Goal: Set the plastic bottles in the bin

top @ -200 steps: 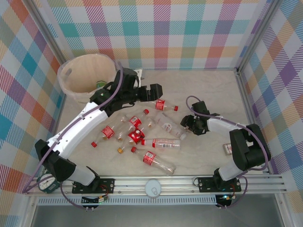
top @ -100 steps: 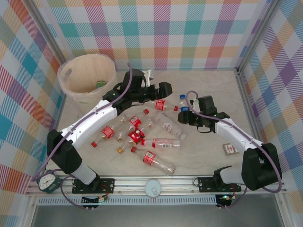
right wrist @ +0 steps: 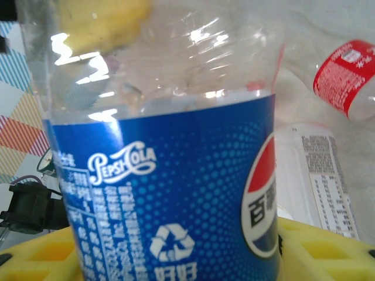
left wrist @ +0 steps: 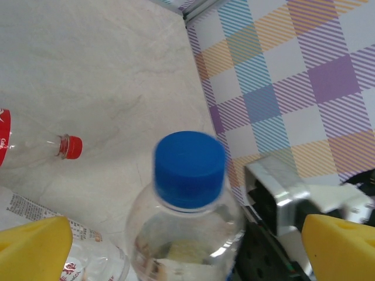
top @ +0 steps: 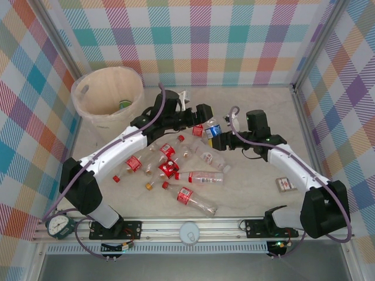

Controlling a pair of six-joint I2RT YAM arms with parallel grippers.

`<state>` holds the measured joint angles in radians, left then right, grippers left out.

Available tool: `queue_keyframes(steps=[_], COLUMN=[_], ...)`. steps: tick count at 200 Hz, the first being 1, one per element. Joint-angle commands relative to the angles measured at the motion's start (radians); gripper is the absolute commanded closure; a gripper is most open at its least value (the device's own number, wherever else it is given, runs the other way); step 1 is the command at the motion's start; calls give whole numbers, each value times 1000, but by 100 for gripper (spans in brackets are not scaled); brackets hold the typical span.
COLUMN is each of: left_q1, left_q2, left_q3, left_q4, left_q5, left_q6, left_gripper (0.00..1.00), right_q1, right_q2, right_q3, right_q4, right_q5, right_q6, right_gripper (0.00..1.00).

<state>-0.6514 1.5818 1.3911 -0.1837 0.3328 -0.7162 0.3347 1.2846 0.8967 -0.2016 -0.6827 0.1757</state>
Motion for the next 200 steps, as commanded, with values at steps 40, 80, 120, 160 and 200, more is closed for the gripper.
queue_keyframes(steps=[40, 80, 120, 160, 200], left_q1=[-28, -55, -61, -60, -60], left_q2=[45, 80, 95, 92, 91], left_q3=[-44, -38, -36, -33, -46], left_q4=[144, 188, 196, 187, 183], left_q5=[31, 45, 45, 36, 23], left_q6=[-104, -135, -141, -133, -129], left_gripper=[3, 8, 22, 39, 49], right_q1=[21, 41, 46, 47, 47], right_q2=[-20, -4, 8, 21, 22], right_q3=[11, 21, 18, 23, 37], right_q4=[154, 174, 200, 185, 118], right_q5=[8, 23, 32, 38, 66], right_q6=[45, 60, 78, 76, 40], right_gripper=[44, 43, 43, 37, 23])
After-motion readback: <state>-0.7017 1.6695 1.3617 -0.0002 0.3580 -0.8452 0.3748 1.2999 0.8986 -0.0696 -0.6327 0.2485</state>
